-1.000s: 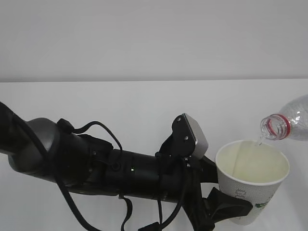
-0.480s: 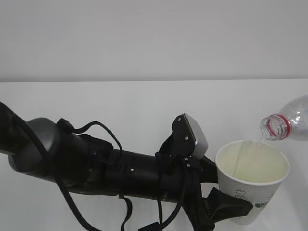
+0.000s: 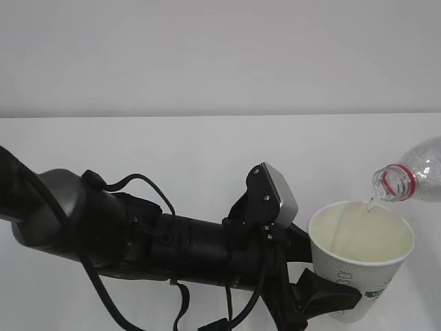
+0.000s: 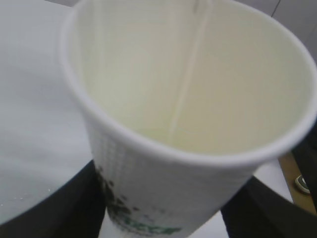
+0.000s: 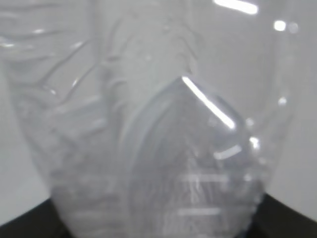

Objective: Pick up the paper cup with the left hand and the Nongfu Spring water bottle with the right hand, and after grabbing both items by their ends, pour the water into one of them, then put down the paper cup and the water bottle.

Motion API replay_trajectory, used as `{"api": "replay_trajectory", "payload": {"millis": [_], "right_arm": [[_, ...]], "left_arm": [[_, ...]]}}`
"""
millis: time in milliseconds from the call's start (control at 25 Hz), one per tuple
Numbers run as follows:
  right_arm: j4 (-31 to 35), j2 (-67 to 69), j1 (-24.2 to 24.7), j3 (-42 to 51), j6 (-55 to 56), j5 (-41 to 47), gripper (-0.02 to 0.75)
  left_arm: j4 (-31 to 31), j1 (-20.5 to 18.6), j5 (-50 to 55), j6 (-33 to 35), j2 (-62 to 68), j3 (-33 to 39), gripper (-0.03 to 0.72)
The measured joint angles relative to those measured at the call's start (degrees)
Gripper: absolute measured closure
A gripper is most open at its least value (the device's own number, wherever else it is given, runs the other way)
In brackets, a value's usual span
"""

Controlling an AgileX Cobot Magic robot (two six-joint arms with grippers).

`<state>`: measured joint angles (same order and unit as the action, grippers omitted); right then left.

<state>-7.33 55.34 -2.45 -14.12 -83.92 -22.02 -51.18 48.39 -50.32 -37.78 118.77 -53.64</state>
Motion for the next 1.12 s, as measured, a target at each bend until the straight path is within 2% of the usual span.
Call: {"api": "replay_trajectory", "payload": {"millis": [1120], "right_arm": [[0.0,-0.04,0.0,0.0,-0.55,-0.33,0.307]], "left_arm": [[0.0,0.0,0.0,0.0,0.22,0.0,0.2]]}}
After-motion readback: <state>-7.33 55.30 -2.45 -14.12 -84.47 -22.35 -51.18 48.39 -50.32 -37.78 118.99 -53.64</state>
